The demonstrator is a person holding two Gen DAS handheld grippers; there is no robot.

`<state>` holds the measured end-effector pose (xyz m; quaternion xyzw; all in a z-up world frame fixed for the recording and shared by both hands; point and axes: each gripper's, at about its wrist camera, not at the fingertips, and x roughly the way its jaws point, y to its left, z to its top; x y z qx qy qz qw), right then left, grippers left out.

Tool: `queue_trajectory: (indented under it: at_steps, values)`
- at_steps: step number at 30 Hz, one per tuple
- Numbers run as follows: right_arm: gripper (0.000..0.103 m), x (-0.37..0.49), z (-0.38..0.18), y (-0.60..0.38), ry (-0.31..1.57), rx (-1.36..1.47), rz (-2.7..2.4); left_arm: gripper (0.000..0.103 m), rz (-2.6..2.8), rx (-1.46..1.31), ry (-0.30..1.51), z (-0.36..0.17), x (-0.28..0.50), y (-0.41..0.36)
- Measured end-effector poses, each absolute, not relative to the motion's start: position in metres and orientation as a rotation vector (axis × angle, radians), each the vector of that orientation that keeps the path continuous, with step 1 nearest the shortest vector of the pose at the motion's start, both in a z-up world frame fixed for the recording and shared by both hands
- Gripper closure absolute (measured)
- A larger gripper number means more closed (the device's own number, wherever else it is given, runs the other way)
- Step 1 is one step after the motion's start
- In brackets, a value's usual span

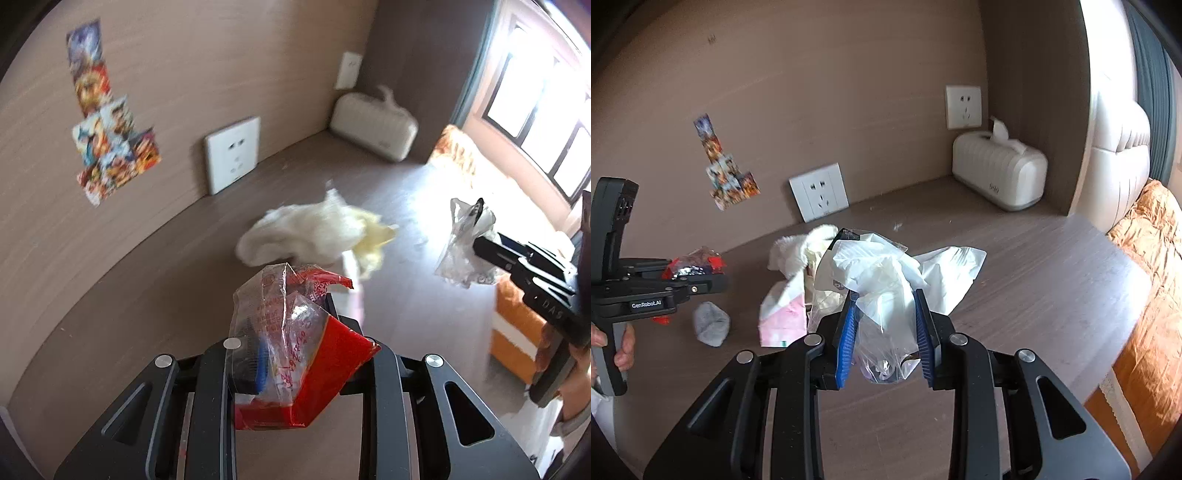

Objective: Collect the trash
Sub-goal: 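Carry both bags over the white bin and open both grippers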

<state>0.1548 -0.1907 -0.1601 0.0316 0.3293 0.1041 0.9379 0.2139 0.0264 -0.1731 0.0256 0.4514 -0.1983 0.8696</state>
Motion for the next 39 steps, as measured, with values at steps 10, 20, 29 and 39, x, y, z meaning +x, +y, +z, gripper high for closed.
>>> queue_trajectory:
  at_steps: [10, 20, 29, 39]
  values:
    - [0.072, 0.107, -0.132, -0.230, 0.629, 0.061, 0.186, 0.079, -0.546, 0.068, 0.901, -0.151, 0.174, -0.058]
    - [0.072, 0.049, -0.137, -0.298, 0.651, 0.105, 0.072, 0.079, -0.727, 0.127, 0.948, -0.166, 0.135, -0.159]
    - [0.072, 0.004, -0.158, -0.354, 0.701, 0.175, -0.048, 0.079, -0.882, 0.215, 1.008, -0.193, 0.106, -0.243]
    - [0.072, -0.029, -0.191, -0.391, 0.776, 0.236, -0.120, 0.079, -0.987, 0.315, 1.066, -0.231, 0.083, -0.303]
